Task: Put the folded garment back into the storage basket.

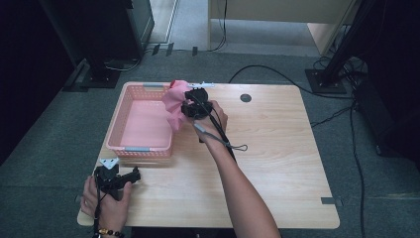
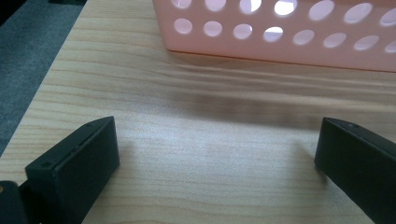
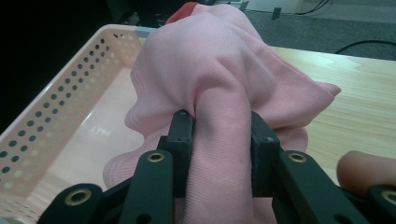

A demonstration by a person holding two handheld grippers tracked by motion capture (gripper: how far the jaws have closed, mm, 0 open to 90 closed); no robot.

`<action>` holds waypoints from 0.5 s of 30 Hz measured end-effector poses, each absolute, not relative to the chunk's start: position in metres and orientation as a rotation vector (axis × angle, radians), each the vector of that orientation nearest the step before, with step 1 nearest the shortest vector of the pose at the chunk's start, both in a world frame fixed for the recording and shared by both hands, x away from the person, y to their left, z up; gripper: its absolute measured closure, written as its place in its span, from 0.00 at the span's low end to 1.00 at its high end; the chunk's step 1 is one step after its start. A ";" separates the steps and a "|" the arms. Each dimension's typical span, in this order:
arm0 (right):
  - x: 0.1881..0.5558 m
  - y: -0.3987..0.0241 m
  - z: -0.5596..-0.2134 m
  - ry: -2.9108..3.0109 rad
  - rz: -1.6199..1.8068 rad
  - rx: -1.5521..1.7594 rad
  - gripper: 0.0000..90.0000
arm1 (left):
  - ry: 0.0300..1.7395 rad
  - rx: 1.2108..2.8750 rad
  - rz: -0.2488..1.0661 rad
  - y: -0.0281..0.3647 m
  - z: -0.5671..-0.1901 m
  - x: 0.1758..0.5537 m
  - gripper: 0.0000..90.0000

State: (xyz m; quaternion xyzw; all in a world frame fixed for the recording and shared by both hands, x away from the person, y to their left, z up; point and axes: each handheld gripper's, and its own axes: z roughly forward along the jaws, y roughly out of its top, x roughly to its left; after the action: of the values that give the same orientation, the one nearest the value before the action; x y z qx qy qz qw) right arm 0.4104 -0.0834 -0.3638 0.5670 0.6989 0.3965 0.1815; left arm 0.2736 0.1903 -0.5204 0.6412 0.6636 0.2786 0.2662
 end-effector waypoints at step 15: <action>0.415 -0.042 -0.364 2.020 1.128 1.567 0.77 | 1.792 1.731 0.752 0.190 -0.520 0.274 0.00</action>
State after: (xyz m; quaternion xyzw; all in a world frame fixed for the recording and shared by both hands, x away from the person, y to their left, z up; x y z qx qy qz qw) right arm 0.4155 -0.0425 -0.3641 0.5523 0.7122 0.3975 0.1728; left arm 0.2737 0.1903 -0.5204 0.6412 0.6636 0.2785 0.2662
